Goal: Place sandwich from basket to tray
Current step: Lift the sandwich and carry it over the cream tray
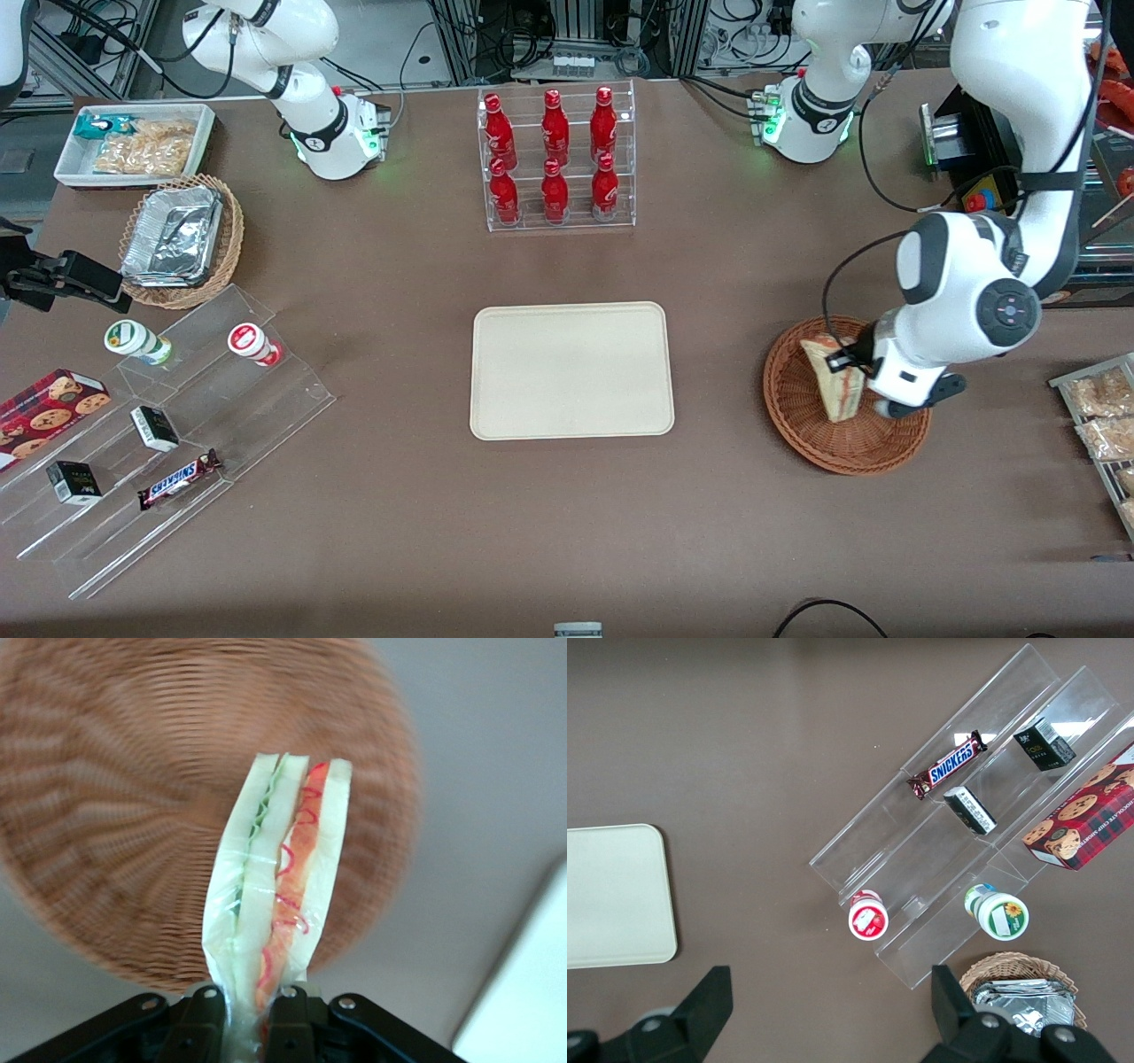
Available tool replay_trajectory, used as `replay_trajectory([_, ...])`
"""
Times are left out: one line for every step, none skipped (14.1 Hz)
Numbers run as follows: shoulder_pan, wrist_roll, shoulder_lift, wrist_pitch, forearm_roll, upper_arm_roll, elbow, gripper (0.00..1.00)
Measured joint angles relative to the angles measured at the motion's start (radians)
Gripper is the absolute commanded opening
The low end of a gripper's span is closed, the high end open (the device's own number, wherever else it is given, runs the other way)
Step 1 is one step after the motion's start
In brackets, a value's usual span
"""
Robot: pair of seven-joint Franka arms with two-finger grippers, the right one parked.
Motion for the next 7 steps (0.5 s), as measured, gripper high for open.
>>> replay_trajectory([-0.029,0.012,0.005,-0.001,0.000,-0.018,0.011,0.11])
replay_trajectory([-0.072,0.011,0.015,-0.004,0.000,-0.028,0.027,0.11])
replay_trajectory([-0.122,-0.004,0.032,-0.005,0.001,-0.031,0.047,0.10])
replay_trajectory([-0.169,-0.041,0.054,-0.006,0.010,-0.033,0.073,0.09])
replay_trajectory([-0.208,-0.091,0.079,-0.010,0.034,-0.034,0.103,0.09])
replay_trajectory([-0.243,-0.146,0.107,-0.021,0.065,-0.035,0.140,0.09])
replay_trajectory([-0.274,-0.200,0.139,-0.043,0.088,-0.036,0.186,0.09])
